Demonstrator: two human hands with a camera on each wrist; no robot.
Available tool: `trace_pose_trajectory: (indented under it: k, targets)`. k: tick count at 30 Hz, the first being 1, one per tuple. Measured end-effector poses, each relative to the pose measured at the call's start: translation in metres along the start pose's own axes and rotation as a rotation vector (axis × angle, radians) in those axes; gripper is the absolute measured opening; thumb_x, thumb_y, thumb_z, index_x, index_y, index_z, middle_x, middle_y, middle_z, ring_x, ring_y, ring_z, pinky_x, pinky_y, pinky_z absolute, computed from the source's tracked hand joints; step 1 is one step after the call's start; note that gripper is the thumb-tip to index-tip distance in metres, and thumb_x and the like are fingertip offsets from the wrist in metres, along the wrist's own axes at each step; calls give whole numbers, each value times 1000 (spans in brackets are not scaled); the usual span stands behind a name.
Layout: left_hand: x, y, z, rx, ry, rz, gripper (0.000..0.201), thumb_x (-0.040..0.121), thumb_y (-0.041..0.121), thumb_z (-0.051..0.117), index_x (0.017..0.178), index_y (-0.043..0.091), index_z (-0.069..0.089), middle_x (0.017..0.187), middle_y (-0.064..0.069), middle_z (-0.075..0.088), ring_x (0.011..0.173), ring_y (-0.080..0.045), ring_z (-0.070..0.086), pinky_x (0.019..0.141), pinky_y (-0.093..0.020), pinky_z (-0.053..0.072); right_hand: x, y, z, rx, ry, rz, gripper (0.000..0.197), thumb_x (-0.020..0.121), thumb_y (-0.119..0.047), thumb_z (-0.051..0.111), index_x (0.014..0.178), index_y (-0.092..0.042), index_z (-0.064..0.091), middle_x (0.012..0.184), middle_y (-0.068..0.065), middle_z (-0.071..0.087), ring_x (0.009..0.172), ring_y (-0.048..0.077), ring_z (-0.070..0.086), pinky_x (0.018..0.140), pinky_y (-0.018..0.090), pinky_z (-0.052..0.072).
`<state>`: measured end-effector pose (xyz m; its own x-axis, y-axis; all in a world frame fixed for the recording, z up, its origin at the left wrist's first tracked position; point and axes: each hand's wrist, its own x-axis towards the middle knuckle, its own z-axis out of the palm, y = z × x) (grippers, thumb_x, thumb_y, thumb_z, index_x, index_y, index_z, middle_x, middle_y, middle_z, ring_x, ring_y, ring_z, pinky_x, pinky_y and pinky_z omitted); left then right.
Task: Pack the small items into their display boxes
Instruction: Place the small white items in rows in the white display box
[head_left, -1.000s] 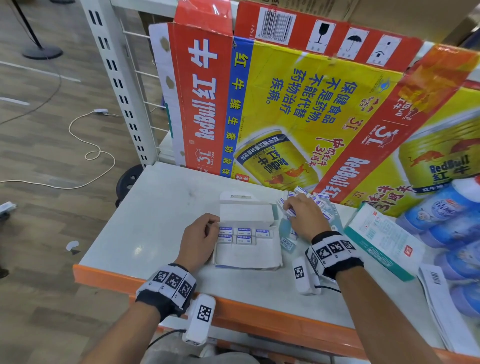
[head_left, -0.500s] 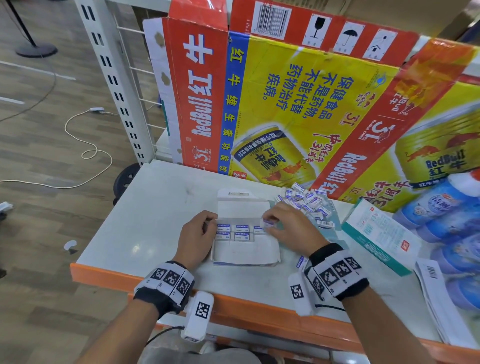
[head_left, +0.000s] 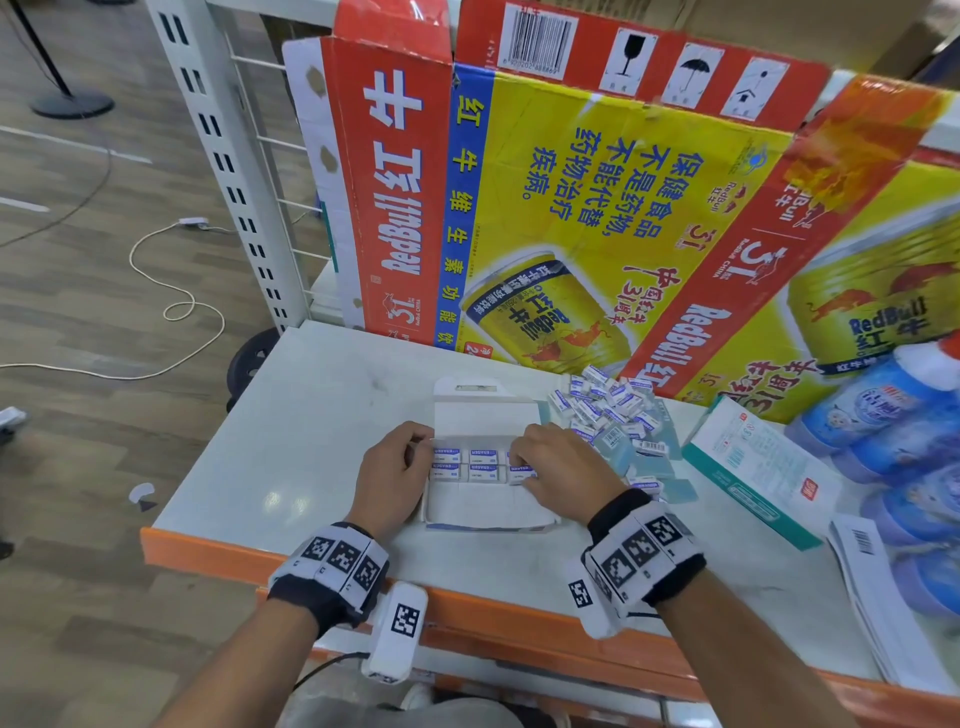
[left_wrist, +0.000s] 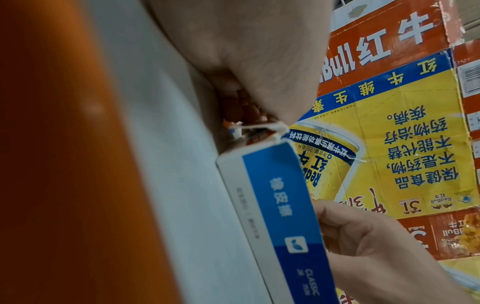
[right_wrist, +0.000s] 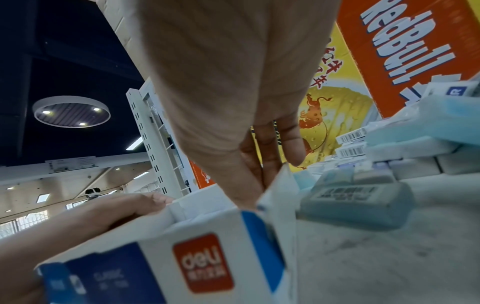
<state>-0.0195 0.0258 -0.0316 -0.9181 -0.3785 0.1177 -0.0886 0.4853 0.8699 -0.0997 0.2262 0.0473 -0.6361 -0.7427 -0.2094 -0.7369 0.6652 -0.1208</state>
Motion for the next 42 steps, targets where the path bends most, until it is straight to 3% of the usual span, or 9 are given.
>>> trace_pose_trajectory:
  k: [8, 15, 20, 22, 25, 31, 34, 38, 42]
  targets:
    - [-1, 0, 0, -5, -1, 3, 15, 94, 16, 51, 89, 27, 60, 76, 8, 66, 71, -2, 58, 59, -5, 38, 4, -2, 2, -4, 6, 8, 17, 84, -8, 54, 85, -22, 45, 98, 4, 53, 94, 23, 49, 69, 27, 25]
    - [-1, 2, -1, -5, -10, -11, 13, 94, 15, 51, 91, 22, 61, 77, 6, 67, 70, -7, 58, 59, -8, 39, 3, 0, 0, 83, 3, 25, 6, 87, -14, 54, 90, -13, 59, 97, 4, 56, 94, 21, 49, 72, 28, 35]
    - [-1, 5, -2, -13, 2, -23, 14, 93, 13, 52, 89, 22, 62, 75, 8, 66, 66, -2, 56, 59, -5, 37, 3, 21, -17, 225, 257, 205, 19, 92, -16, 44, 79, -11, 57, 86, 5, 53, 82, 23, 50, 69, 36, 44]
    - [-2, 6, -2, -7, -4, -26, 14, 94, 13, 52, 90, 21, 62, 75, 6, 66, 65, -3, 56, 58, -5, 36, 6, 36, -22, 165, 305, 304, 21, 92, -11, 41, 95, -9, 62, 97, 9, 56, 94, 27, 51, 77, 39, 46]
    - [-2, 7, -3, 0, -12, -31, 13, 94, 14, 51, 91, 21, 62, 75, 5, 66, 65, -5, 56, 57, -6, 36, 11, 56, -21, 42, 163, 463, 38, 91, -7, 43, 126, -15, 54, 121, 14, 53, 117, 32, 43, 97, 43, 41]
    - [-2, 7, -3, -12, -8, -26, 13, 94, 13, 51, 91, 20, 62, 76, 2, 67, 68, -10, 58, 58, -7, 38, 19, 61, -13, -51, 106, 481, 33, 84, -2, 52, 116, -14, 51, 119, 11, 51, 111, 32, 47, 90, 41, 42]
    - [-3, 7, -3, -19, -9, -19, 13, 94, 13, 51, 91, 20, 61, 75, 1, 67, 69, -12, 58, 58, -7, 38, 21, 60, -11, -30, 85, 498, 37, 84, -3, 52, 119, -13, 49, 121, 13, 50, 112, 33, 48, 91, 43, 41]
    - [-2, 6, -3, -9, -10, -22, 13, 94, 15, 51, 91, 22, 61, 75, 1, 67, 70, -13, 59, 58, -8, 38, 18, 57, -11, 99, 152, 542, 34, 88, -3, 50, 121, -11, 50, 122, 15, 47, 109, 34, 51, 95, 44, 40]
    - [-1, 4, -2, -12, -19, -26, 13, 94, 16, 51, 93, 23, 62, 78, 3, 68, 72, -9, 60, 59, -8, 40, 10, 47, -18, 291, 236, 443, 26, 92, -6, 47, 117, -14, 47, 119, 12, 44, 99, 32, 54, 89, 43, 45]
